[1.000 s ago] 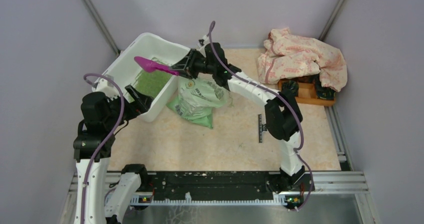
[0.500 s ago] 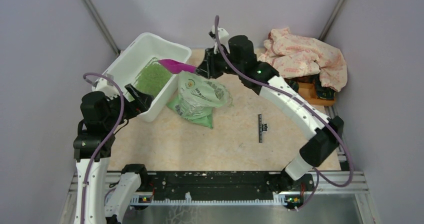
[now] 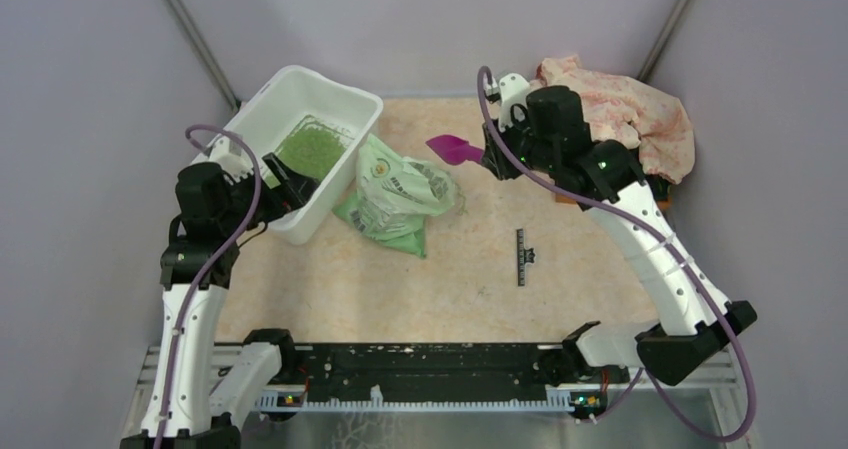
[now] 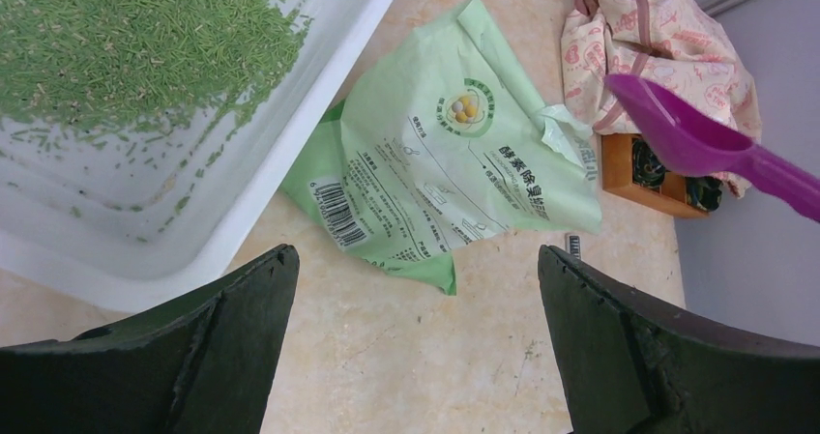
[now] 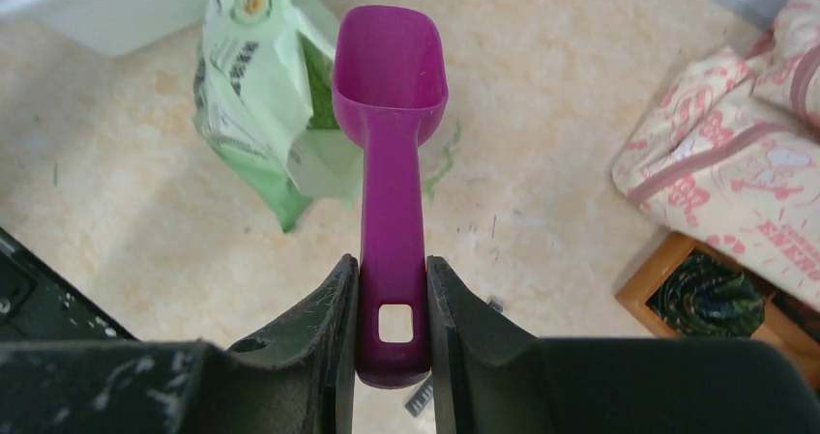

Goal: Fill the litter box with clean litter
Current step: 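Scoop the cat litter from the cat litter bag.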

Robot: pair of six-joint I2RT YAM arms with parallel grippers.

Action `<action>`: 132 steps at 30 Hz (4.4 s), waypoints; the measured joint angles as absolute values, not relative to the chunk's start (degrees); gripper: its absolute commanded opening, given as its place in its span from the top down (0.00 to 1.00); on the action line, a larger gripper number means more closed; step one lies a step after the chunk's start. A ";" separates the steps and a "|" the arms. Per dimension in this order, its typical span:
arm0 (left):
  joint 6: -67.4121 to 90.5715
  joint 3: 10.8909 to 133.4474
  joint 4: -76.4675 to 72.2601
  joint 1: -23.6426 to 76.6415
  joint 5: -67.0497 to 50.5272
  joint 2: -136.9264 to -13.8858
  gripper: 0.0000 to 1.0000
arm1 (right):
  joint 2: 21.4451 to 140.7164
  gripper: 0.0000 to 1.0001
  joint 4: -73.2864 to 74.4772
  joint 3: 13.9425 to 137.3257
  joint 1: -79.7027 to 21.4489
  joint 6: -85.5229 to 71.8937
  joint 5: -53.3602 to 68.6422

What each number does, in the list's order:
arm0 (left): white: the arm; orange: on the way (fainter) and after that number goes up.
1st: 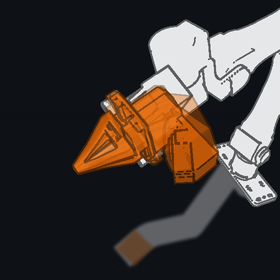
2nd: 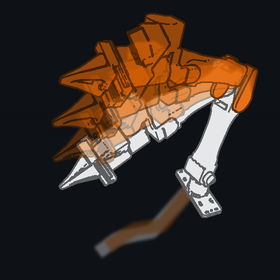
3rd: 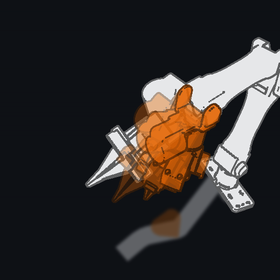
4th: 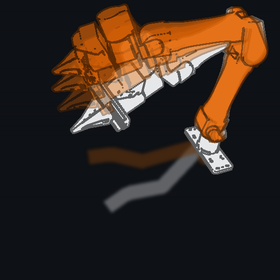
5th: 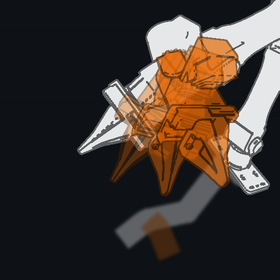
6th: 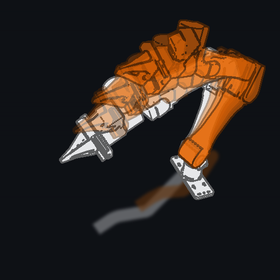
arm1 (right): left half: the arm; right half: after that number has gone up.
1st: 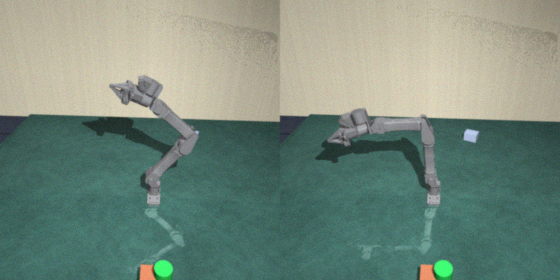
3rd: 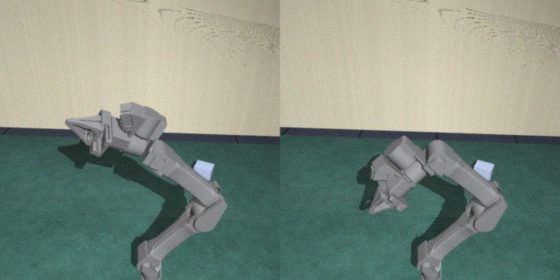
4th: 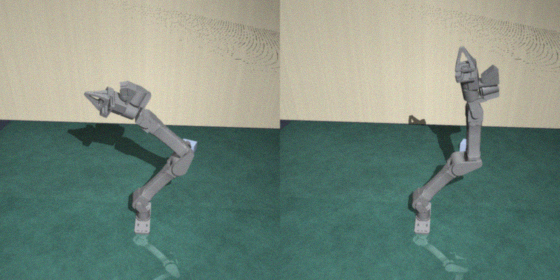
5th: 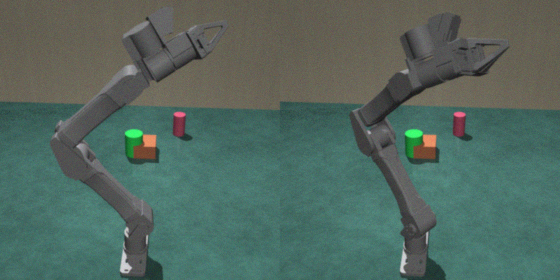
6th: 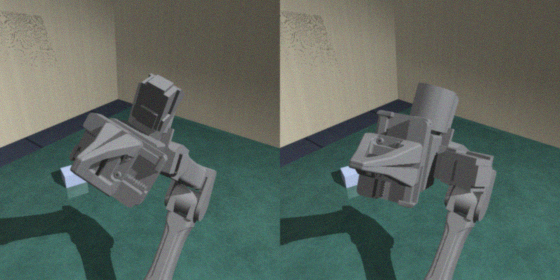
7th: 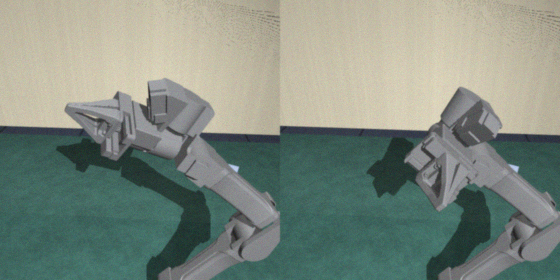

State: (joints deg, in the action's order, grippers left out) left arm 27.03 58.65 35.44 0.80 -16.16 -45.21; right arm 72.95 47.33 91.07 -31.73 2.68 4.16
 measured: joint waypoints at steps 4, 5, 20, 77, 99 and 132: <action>27.18 57.91 33.52 0.80 -17.82 -46.78 0.01 | 74.11 1.00 54.33 91.26 -31.73 3.57 3.44; 27.18 57.91 33.10 0.80 -18.15 -47.13 0.01 | 74.37 1.00 55.31 91.22 -31.70 3.70 3.44; 27.18 57.28 30.76 0.80 -19.62 -47.90 0.01 | 78.08 1.00 59.77 91.31 -31.70 4.97 4.29; 27.55 56.27 29.98 0.80 -20.91 -47.48 0.01 | 112.57 1.00 70.08 121.34 -42.98 22.85 9.02; 28.88 56.21 29.98 0.80 -20.99 -47.05 0.01 | 117.16 1.00 57.45 109.78 -44.84 23.92 9.30; 29.98 59.33 33.50 0.80 -21.02 -43.51 0.01 | 62.76 1.00 7.14 45.69 -46.46 10.76 -7.22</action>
State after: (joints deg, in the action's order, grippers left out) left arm 29.98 59.33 33.50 0.80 -21.02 -43.51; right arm 62.76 7.14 45.69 -46.46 10.76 -7.22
